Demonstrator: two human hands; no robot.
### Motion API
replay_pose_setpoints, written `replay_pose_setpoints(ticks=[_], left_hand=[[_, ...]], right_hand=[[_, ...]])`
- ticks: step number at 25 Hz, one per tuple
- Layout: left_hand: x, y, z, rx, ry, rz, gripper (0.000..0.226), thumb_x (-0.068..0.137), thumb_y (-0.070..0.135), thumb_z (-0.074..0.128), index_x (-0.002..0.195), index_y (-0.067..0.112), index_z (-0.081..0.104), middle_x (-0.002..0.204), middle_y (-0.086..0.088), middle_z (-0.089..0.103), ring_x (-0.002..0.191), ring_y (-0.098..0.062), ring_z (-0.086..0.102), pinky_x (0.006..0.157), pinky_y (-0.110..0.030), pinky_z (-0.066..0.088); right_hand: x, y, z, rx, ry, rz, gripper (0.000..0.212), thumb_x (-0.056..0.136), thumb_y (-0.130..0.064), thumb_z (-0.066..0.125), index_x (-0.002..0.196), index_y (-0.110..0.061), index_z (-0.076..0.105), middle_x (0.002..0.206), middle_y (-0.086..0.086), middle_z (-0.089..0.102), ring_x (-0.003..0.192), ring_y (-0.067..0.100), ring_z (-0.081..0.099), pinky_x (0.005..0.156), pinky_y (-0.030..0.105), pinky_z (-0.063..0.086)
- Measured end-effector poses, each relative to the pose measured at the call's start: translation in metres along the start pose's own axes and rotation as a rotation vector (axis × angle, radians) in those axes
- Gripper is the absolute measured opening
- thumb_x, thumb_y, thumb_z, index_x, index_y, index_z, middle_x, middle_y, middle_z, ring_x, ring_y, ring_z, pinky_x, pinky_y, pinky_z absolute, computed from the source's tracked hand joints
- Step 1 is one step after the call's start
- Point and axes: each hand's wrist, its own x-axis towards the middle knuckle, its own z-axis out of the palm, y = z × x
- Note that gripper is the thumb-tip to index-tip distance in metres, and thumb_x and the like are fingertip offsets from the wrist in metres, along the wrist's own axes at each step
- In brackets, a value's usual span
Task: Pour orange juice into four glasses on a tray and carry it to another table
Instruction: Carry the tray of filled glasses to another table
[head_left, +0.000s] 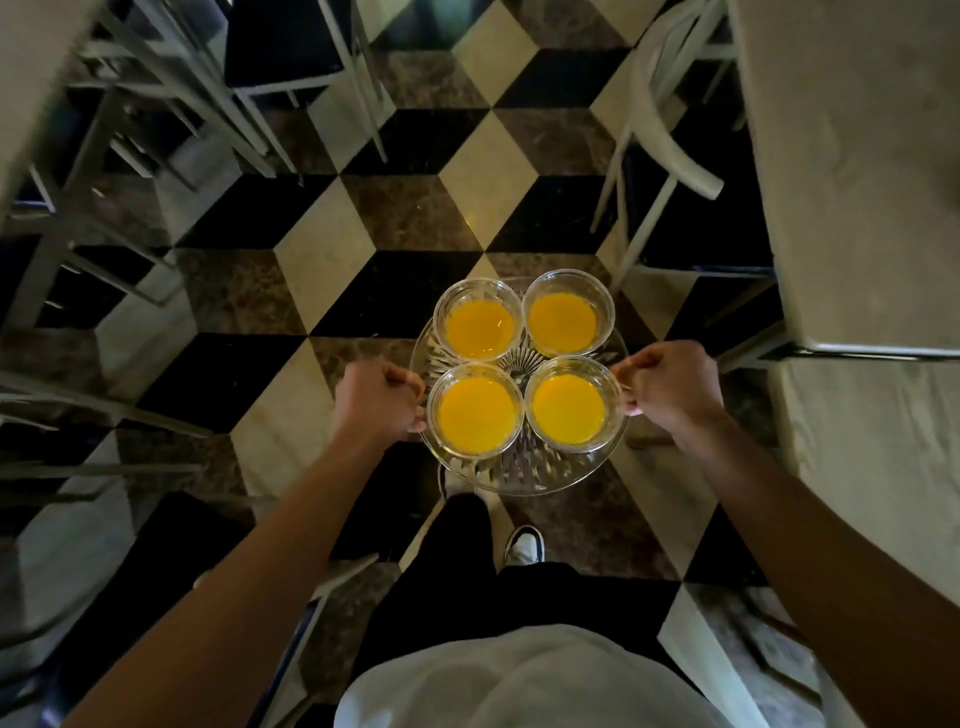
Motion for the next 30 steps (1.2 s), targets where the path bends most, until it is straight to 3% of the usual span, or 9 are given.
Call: replay_pose_setpoints(ticks=[4,10,18,24,30], left_hand=[[0.035,0.022,0.003,0.014,-0.040,-0.001,0.021,0.089,-0.006,0.072,0.075,0.009,0.076,0.064,-0.007,0.076,0.060,-0.024,0.078,0.063,-0.045,0.067],[0.098,0.076,0.000,0.046,-0.059,0.071,0.025,0.091,-0.009,0.066,0.076,0.007,0.078,0.067,-0.011,0.077,0.060,-0.022,0.077,0.058,-0.036,0.066],[0.190,0.139,-0.010,0.048,-0.107,0.111,0.027,0.090,-0.010,0.065,0.076,0.008,0.077,0.081,-0.013,0.077,0.070,-0.029,0.079,0.066,-0.046,0.068],[0.248,0.173,-0.015,0.062,-0.097,0.128,0.028,0.093,-0.004,0.066,0.074,0.013,0.077,0.080,-0.013,0.077,0.073,-0.032,0.078,0.065,-0.049,0.067],[0.298,0.220,-0.009,0.057,-0.093,0.134,0.031,0.095,-0.005,0.062,0.072,0.010,0.076,0.063,-0.008,0.074,0.061,-0.031,0.076,0.060,-0.046,0.067]], right_hand=[[0.035,-0.018,0.004,0.007,0.018,0.031,0.020,0.089,-0.001,0.069,0.074,-0.012,0.076,0.063,-0.007,0.073,0.054,0.009,0.073,0.044,0.020,0.056],[0.098,-0.053,0.014,0.011,0.041,0.057,0.019,0.088,-0.001,0.068,0.078,-0.013,0.078,0.058,-0.013,0.072,0.053,0.004,0.072,0.045,0.018,0.056],[0.177,-0.114,0.030,0.048,0.076,0.119,0.023,0.087,0.000,0.067,0.073,-0.015,0.078,0.061,-0.012,0.074,0.054,0.009,0.073,0.045,0.019,0.056],[0.232,-0.151,0.039,0.057,0.074,0.140,0.021,0.087,-0.002,0.070,0.074,-0.015,0.078,0.061,-0.010,0.074,0.056,0.011,0.074,0.047,0.020,0.057],[0.296,-0.179,0.042,0.056,0.073,0.145,0.022,0.087,-0.002,0.071,0.072,-0.017,0.077,0.062,-0.012,0.075,0.055,0.010,0.074,0.047,0.022,0.057]])
